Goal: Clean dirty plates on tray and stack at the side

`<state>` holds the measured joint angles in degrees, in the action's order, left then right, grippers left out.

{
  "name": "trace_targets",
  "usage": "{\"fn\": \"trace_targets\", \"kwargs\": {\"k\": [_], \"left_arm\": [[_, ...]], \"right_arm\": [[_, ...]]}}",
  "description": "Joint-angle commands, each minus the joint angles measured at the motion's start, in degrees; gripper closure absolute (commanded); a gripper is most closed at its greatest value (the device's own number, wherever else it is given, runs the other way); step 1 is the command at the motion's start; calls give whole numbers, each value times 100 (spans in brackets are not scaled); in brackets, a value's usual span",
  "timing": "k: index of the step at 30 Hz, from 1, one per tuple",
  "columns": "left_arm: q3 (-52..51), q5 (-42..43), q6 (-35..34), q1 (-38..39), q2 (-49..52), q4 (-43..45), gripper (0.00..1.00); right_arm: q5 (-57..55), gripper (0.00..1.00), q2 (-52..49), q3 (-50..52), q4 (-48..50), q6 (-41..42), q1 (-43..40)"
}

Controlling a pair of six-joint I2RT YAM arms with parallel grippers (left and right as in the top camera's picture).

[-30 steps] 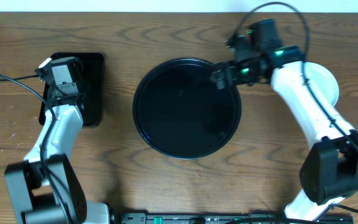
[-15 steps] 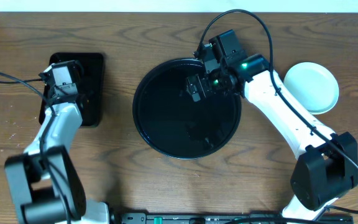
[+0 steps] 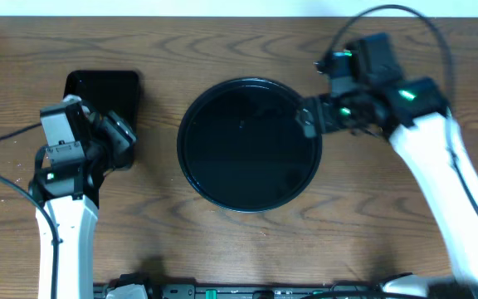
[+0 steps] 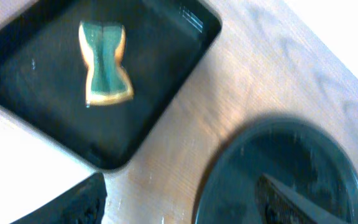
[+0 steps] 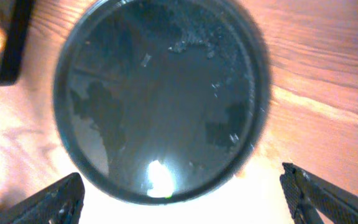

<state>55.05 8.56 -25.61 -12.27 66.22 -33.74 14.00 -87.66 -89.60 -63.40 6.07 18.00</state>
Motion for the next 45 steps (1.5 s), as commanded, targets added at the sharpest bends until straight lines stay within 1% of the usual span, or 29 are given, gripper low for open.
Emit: {"fn": "trace_targets", "kwargs": {"k": [1,6,9,13,28,34,36,39,42,45], "left_arm": [[26,297,7,-20,-94,-306,22],[26,297,7,-20,-63,-402,22],[26,297,9,-20,-63,-402,22],[26,297,7,-20,-63,-402,22],[26,297,7,-20,-63,-400,21],[26,297,7,-20,-63,-402,21],[26,297,7,-20,-63,-400,21],[26,297,7,-20,-63,-400,21],[26,297,7,-20,-63,-400,21],[26,297,7,-20,-63,-400,21]], "right_arm": [[9,1,706,-133,-474,-354,55],[-601,1,1346,-114,-1443,-356,111],[-846,1,1517,-114,-1985,-356,111],[-841,1,1572,-114,-2474,-356,111],[-841,1,1569,-114,-2684,-356,111],[-826,1,1569,-114,-3073,-358,111],[-973,1,1602,-72,-2959,-358,105],[-1182,1,1882,173,-2321,-527,68],[-1064,1,2334,704,-1478,-844,-11],[-892,1,2894,1510,-640,-960,-313]]}}
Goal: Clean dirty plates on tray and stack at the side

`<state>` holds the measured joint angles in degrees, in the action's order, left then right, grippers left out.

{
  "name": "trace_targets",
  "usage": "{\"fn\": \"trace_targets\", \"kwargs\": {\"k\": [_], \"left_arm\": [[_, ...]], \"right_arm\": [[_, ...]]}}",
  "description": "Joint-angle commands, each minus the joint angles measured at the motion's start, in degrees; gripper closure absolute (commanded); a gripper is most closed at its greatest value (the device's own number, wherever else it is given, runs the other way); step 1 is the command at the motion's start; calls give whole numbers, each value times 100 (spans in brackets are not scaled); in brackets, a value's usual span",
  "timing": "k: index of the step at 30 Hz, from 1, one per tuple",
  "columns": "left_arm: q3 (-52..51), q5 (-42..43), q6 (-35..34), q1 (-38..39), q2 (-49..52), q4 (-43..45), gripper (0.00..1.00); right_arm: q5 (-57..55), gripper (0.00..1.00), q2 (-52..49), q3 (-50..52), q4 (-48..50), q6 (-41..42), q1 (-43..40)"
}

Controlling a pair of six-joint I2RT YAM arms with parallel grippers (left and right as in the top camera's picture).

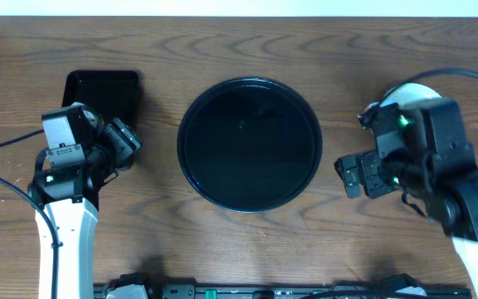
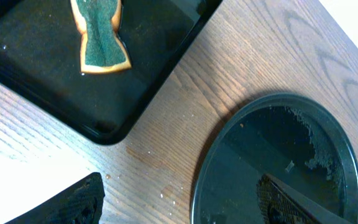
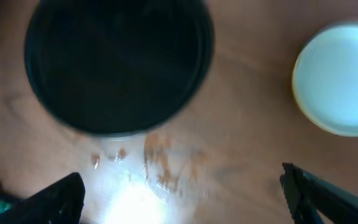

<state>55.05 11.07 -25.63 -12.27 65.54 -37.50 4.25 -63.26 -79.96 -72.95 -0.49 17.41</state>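
Note:
A round black plate (image 1: 249, 145) with pale specks of residue (image 2: 319, 149) lies at the table's middle. At the far left a black rectangular tray (image 1: 98, 83) holds a green and orange sponge (image 2: 100, 34). A white plate (image 3: 340, 78) sits at the right, partly under my right arm in the overhead view (image 1: 413, 90). My left gripper (image 1: 124, 141) is open and empty between the tray and the round plate. The right gripper (image 1: 351, 176) is open and empty over bare wood, just right of the round plate's near rim.
A wet, shiny patch (image 3: 148, 168) marks the wood near the round plate's rim, under the right gripper. Cables run off the left arm and over the right arm. A black fixture lines the table's front edge (image 1: 222, 291).
My right gripper was at the round plate's far right rim; it is now nearer the front, off the plate, and the white plate shows. The left gripper shifted slightly toward the round plate.

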Motion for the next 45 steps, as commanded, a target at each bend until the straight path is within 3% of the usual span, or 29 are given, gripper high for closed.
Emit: {"fn": "trace_targets", "kwargs": {"k": [1,13,19,26,36,45], "left_arm": [[26,46,9,-20,4,-24,21],[26,46,11,-20,4,-26,21],[26,46,9,-20,4,-24,21],[26,46,9,-20,4,-24,21],[26,46,11,-20,4,-24,21],[26,46,9,-20,4,-26,21]], "right_arm": [[151,1,671,868,605,-304,-413],[1707,1,3585,5036,4312,-302,-2328],[2081,1,4909,6806,6164,-201,-2509],[2065,1,5821,7910,7648,87,-2487],[944,1,6299,7967,7613,17,-1993],[343,1,6299,7965,6926,-170,-1731]]}}
